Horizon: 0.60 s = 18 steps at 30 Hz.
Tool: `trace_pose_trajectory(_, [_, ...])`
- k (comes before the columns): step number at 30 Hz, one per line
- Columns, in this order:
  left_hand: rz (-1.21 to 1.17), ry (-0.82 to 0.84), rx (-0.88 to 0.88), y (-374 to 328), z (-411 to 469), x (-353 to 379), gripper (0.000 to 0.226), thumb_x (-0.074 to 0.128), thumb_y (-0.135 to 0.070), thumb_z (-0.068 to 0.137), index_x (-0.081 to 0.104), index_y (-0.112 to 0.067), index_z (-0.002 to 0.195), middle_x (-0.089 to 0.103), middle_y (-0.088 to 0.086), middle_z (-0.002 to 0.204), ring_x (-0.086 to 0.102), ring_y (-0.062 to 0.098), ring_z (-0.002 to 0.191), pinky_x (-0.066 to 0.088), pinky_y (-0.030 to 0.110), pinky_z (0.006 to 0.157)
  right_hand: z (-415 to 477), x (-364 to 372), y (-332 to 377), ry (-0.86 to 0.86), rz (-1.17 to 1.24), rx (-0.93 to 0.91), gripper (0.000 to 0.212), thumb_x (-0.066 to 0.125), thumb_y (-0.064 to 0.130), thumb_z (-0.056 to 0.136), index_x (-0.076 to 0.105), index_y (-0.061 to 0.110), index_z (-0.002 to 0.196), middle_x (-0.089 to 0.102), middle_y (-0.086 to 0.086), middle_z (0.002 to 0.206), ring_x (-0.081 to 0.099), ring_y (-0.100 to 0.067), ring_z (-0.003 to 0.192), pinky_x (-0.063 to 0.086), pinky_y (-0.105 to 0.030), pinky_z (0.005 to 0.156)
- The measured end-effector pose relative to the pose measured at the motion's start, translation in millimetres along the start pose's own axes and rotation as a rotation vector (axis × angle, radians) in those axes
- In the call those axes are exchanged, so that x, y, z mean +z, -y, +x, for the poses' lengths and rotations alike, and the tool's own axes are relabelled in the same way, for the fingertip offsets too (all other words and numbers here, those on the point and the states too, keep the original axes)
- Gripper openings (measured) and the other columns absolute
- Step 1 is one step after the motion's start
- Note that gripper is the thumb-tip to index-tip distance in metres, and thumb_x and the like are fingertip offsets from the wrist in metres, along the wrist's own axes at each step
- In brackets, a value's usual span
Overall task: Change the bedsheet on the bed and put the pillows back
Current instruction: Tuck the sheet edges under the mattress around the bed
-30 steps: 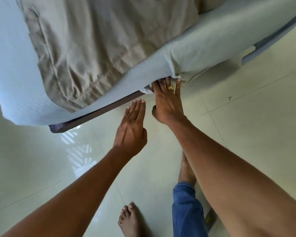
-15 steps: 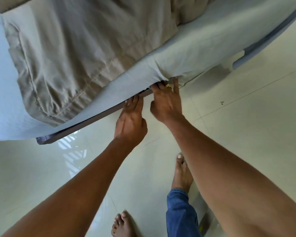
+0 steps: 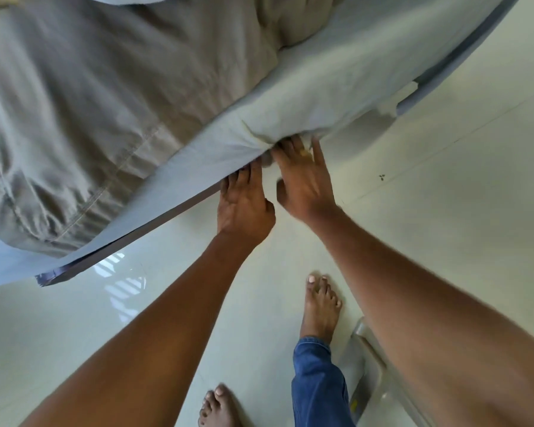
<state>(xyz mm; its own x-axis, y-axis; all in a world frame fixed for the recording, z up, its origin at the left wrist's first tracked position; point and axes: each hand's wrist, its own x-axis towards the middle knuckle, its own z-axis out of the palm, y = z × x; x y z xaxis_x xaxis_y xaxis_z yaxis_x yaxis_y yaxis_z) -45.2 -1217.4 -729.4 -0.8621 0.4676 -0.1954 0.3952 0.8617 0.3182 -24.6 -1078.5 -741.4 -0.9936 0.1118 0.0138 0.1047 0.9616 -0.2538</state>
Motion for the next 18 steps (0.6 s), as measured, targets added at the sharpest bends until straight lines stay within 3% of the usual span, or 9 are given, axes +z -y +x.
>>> trace_pose_trajectory(2, [-0.104, -0.065, 0.037, 4, -20, -2, 0.079, 0.058, -0.001, 0.082, 0.029, 0.001, 0.155, 0.035, 0.019, 0.16, 0.03, 0.031, 0.15, 0.027, 0.044, 0.123, 22, 3, -5, 0.026, -0.033, -0.002, 0.064, 0.067, 0.009, 0.071, 0.058, 0.021, 0.134, 0.061, -0.003, 0.139, 0.045, -0.027, 0.142, 0.018, -0.055, 0.125])
trace_pose_trajectory(4, [-0.152, -0.068, 0.111, 7, -45, -2, 0.076, 0.053, 0.007, 0.081, 0.03, 0.005, 0.154, 0.032, 0.022, 0.161, 0.025, 0.033, 0.152, 0.03, 0.048, 0.122, 20, 5, -7, 0.102, -0.053, -0.01, 0.074, 0.07, 0.01, 0.069, 0.05, 0.021, 0.14, 0.052, -0.002, 0.149, 0.032, -0.025, 0.15, 0.01, -0.058, 0.126])
trace_pose_trajectory(7, [-0.087, 0.022, 0.246, 7, -30, 2, 0.082, 0.046, 0.008, 0.076, 0.023, 0.008, 0.155, 0.024, 0.025, 0.163, 0.016, 0.035, 0.155, 0.024, 0.051, 0.124, 13, 4, -9, 0.05, 0.012, -0.055, 0.068, 0.068, 0.01, 0.073, 0.054, 0.019, 0.139, 0.055, -0.002, 0.146, 0.036, -0.026, 0.149, 0.012, -0.057, 0.126])
trace_pose_trajectory(11, [-0.05, 0.011, 0.28, -20, 37, 7, 0.073, 0.05, -0.004, 0.075, 0.043, 0.005, 0.147, 0.053, 0.023, 0.145, 0.049, 0.035, 0.136, 0.035, 0.045, 0.118, -11, -6, -19, -0.12, 0.183, 0.005, 0.069, 0.04, 0.017, 0.082, 0.048, 0.005, 0.149, 0.05, -0.012, 0.154, 0.038, -0.026, 0.149, 0.019, -0.049, 0.126])
trace_pose_trajectory(13, [-0.027, 0.027, 0.291, -24, 42, 8, 0.08, 0.053, -0.002, 0.073, 0.038, 0.001, 0.151, 0.049, 0.018, 0.151, 0.048, 0.03, 0.139, 0.036, 0.042, 0.118, -35, -11, -22, -0.139, 0.189, -0.001, 0.072, 0.034, 0.015, 0.084, 0.039, 0.002, 0.154, 0.039, -0.012, 0.161, 0.031, -0.025, 0.153, 0.021, -0.046, 0.126])
trace_pose_trajectory(16, [-0.062, 0.038, 0.294, -16, 36, 0, 0.081, 0.054, 0.004, 0.076, 0.034, -0.002, 0.154, 0.043, 0.015, 0.156, 0.043, 0.028, 0.144, 0.035, 0.04, 0.12, -25, -13, -29, -0.065, 0.136, -0.019, 0.077, 0.048, 0.004, 0.08, 0.035, 0.004, 0.156, 0.036, -0.011, 0.163, 0.026, -0.025, 0.155, 0.02, -0.048, 0.126])
trace_pose_trajectory(18, [-0.089, -0.032, 0.256, -17, 30, -7, 0.07, 0.05, 0.003, 0.08, 0.043, -0.001, 0.15, 0.049, 0.016, 0.152, 0.049, 0.028, 0.14, 0.04, 0.038, 0.116, 5, -11, -32, -0.014, 0.068, 0.031, 0.078, 0.057, 0.004, 0.073, 0.046, 0.012, 0.15, 0.049, -0.006, 0.154, 0.032, -0.024, 0.151, 0.017, -0.052, 0.126])
